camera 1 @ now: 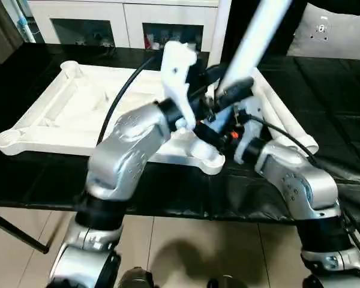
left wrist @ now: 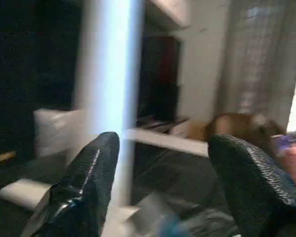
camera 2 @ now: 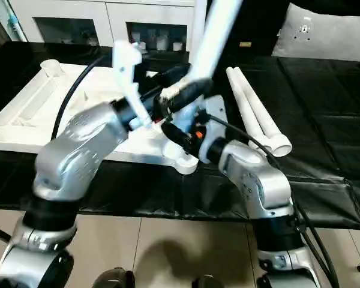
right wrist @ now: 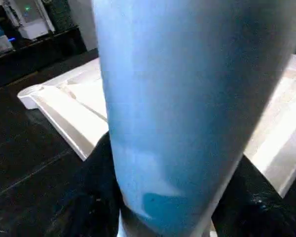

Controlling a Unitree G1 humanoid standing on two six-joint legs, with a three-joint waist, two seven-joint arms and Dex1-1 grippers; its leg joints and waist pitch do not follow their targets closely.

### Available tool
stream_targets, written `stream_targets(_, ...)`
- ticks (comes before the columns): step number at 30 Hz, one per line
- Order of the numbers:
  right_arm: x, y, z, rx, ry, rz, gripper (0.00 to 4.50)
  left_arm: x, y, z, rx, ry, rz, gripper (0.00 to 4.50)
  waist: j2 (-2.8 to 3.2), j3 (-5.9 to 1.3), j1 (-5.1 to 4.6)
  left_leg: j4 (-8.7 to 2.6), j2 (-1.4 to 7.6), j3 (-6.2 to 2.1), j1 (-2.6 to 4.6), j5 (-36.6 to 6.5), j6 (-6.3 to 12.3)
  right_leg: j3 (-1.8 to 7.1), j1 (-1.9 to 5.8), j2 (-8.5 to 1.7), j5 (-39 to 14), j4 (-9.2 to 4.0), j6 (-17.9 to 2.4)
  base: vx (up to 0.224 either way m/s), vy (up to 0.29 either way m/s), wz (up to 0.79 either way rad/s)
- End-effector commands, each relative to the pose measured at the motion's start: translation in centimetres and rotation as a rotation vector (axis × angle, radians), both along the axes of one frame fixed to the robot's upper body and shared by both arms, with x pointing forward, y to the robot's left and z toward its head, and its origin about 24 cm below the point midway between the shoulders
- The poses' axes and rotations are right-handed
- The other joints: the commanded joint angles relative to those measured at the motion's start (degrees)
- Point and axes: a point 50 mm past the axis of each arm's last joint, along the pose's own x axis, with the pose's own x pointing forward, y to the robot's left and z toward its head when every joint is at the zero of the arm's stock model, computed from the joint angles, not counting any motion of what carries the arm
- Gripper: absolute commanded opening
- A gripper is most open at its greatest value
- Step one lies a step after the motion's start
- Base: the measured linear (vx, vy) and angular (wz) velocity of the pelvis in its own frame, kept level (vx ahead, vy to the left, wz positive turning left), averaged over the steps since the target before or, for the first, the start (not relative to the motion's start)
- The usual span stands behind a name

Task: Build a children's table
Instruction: Pick table leg

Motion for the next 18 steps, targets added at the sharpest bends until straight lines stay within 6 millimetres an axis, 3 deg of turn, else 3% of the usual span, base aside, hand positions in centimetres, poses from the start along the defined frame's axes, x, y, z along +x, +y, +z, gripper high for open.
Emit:
stream_targets(1,0.1,-0.3,0.1,-0.004,-0.013,-0.022,1.89,-0.6,-0.3,0.3,-0.025,-0.002,-0.067,3.59,-0.39,-5.57,0.07,-3.65,0.8,0.25,0.92,-6.94,0.57,1.47,3.37,-2.78,-6.02,-4.24,-11.89,0.0,0.0,0.0)
stream_targets(7,-0.1,-0.7,0.1,0.016,-0.018,-0.044,1.89,-0.7,0.7,1.0,-0.138,0.014,-0.106,4.08,-0.53,-5.54,-0.15,-3.66,0.68,0.25,0.81,-7.15,0.26,1.45,3.61,-2.68,-5.62,-4.23,-11.84,0.0,0.0,0.0)
stream_targets(12,-0.3,-1.8,-0.1,0.008,-0.026,-0.083,1.89,0.9,3.7,0.5,-0.182,0.058,-0.004,4.48,-0.47,-5.34,-0.41,-3.76,0.52,0.26,0.98,-7.92,0.33,1.46,3.42,-2.42,-7.03,-4.53,-10.75,0.0,0.0,0.0)
stream_targets(15,-0.3,-2.4,0.1,0.001,-0.055,-0.121,1.89,3.4,5.4,-1.6,-0.035,0.118,0.207,4.49,-0.29,-5.25,-0.5,-3.95,0.66,0.13,1.17,-8.75,0.0,1.43,3.18,-2.35,-8.72,-4.77,-9.33,0.0,0.0,0.0)
stream_targets(17,-0.3,-2.5,0.2,-0.001,-0.06,-0.13,1.89,4.0,5.7,-2.2,0.021,0.12,0.26,4.49,-0.2,-5.35,-0.57,-4.0,0.65,0.05,1.29,-9.05,-0.28,1.47,3.17,-2.37,-9.48,-4.71,-7.96,0.0,0.0,0.0)
stream_targets(18,-0.2,-3.1,0.2,-0.01,-0.062,-0.158,1.89,4.9,6.3,-3.8,0.199,0.088,0.327,4.49,-0.25,-5.32,-0.39,-4.17,0.7,-0.09,1.32,-8.62,-0.11,1.5,3.04,-2.5,-9.77,-5.04,-7.6,0.0,0.0,0.0)
